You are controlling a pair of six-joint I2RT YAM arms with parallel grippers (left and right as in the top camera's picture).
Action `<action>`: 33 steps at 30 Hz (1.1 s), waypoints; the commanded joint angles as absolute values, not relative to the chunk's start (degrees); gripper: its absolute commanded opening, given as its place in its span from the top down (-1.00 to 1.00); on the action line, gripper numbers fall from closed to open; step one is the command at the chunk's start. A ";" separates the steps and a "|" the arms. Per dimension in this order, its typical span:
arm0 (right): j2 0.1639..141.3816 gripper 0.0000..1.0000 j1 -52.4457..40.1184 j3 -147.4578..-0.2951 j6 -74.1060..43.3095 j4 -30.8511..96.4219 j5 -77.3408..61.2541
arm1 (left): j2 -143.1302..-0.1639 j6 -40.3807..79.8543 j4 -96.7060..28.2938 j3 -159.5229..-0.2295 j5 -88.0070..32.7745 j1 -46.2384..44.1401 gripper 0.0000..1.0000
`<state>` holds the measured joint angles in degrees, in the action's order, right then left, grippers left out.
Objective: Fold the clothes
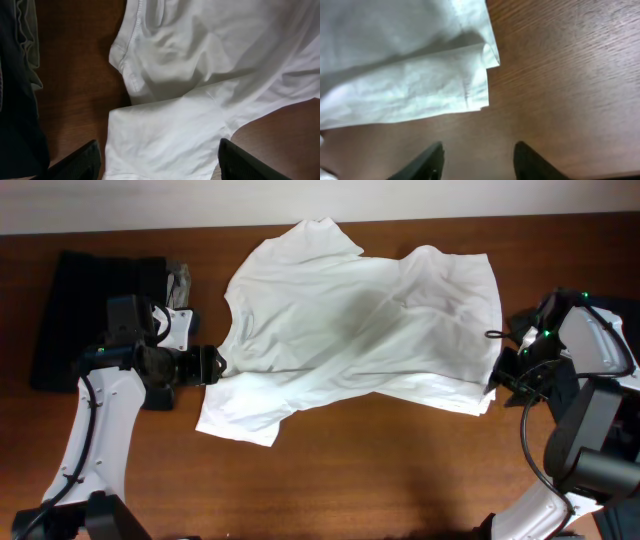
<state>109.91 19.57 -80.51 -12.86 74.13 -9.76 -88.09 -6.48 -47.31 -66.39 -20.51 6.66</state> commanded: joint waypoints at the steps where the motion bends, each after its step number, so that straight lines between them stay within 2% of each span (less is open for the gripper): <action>1: 110.15 -0.10 19.46 -75.72 -13.76 71.13 -10.02 | -88.18 -7.62 -47.16 -66.78 -20.10 6.52 -0.50; 8: 110.15 -0.09 19.49 -66.43 -15.07 59.48 -16.08 | -88.18 -7.62 -47.16 -66.78 -20.10 6.52 -0.50; 10: 110.13 0.24 19.57 -66.43 -15.11 57.56 -16.08 | -88.18 -7.62 -47.18 -66.78 -20.10 6.52 -0.50; 11: 110.13 0.29 19.57 -66.43 -15.09 56.84 -16.05 | -88.18 -7.62 -47.18 -66.78 -20.10 6.52 -0.50; 14: 110.13 0.21 19.57 -66.43 -15.09 54.98 -15.88 | -88.18 -7.62 -47.18 -66.78 -20.10 6.52 -0.50; 16: 110.13 0.35 19.57 -66.43 -15.09 54.74 -15.86 | -88.18 -7.62 -47.18 -66.78 -20.10 6.52 -0.50; 19: 110.13 0.39 19.59 -66.89 -15.03 54.83 -13.93 | -88.18 -7.62 -47.18 -66.78 -20.10 6.52 -0.50; 20: 110.06 0.51 19.57 -67.55 -14.66 55.86 -12.95 | -88.18 -7.62 -47.16 -66.78 -20.10 6.52 -0.50; 27: 109.95 0.61 19.57 -72.58 -12.25 59.96 -10.70 | -88.18 -7.62 -47.16 -66.78 -20.10 6.52 -0.50; 31: 109.95 0.92 19.57 -73.54 -12.23 61.08 -10.70 | -88.18 -7.62 -47.16 -66.78 -20.10 6.52 -0.50; 33: 109.95 0.92 19.57 -73.54 -12.29 62.37 -9.76 | -88.18 -7.62 -47.16 -66.78 -20.10 6.52 -0.50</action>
